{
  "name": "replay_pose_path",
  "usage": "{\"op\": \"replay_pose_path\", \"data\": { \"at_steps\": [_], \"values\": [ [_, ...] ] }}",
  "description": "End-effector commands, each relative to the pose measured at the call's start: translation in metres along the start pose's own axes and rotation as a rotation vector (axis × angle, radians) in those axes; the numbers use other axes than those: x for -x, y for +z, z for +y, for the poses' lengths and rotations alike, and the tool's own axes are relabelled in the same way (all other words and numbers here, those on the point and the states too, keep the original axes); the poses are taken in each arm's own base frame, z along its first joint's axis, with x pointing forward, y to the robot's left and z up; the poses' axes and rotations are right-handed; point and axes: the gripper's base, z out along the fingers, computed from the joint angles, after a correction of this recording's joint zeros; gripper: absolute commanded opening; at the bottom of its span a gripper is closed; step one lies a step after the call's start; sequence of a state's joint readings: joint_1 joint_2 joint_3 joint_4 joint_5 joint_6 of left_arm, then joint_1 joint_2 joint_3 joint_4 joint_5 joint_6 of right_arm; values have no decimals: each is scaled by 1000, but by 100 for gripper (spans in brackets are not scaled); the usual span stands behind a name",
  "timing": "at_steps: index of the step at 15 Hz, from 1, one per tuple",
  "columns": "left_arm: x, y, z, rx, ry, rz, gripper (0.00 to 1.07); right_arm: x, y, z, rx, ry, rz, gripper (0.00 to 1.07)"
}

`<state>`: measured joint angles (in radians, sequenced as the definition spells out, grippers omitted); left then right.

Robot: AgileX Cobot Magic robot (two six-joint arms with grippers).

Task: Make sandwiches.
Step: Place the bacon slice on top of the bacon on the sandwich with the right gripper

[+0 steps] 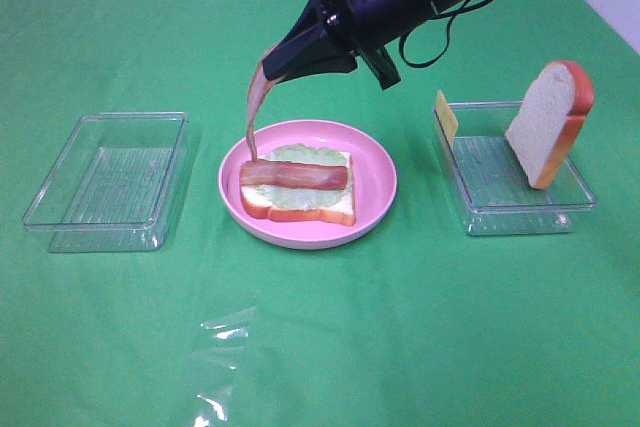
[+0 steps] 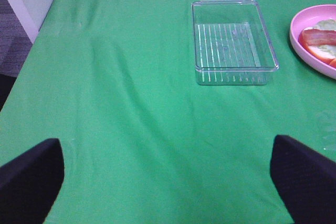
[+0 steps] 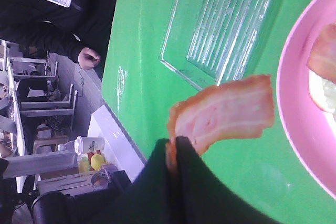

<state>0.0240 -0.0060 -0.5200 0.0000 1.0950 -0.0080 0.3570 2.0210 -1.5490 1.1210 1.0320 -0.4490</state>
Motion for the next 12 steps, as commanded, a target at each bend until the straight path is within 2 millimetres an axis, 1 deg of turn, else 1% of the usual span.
{"op": "replay_pose_path", "data": {
  "at_steps": [1,2,4,7,10,11,12],
  "values": [
    [0,-1,0,0,-4,-29,101,7,27,-11,9,-3,20,0],
    [0,-1,0,0,-4,-29,101,8,34,-12,9,-2,30,0],
    [0,-1,0,0,-4,-29,101,11,50,-27,4,22,48,0],
    [0,-1,0,0,-4,-29,101,15,62,-45,-2,50,65,0],
    [0,-1,0,0,-4,-29,101,15,63,-56,-87,3,85,0],
    [0,-1,0,0,-4,-29,101,13,59,-65,-162,-22,112,0],
    [0,-1,0,0,-4,-29,101,15,52,-70,-196,-12,105,0]
  ]
}}
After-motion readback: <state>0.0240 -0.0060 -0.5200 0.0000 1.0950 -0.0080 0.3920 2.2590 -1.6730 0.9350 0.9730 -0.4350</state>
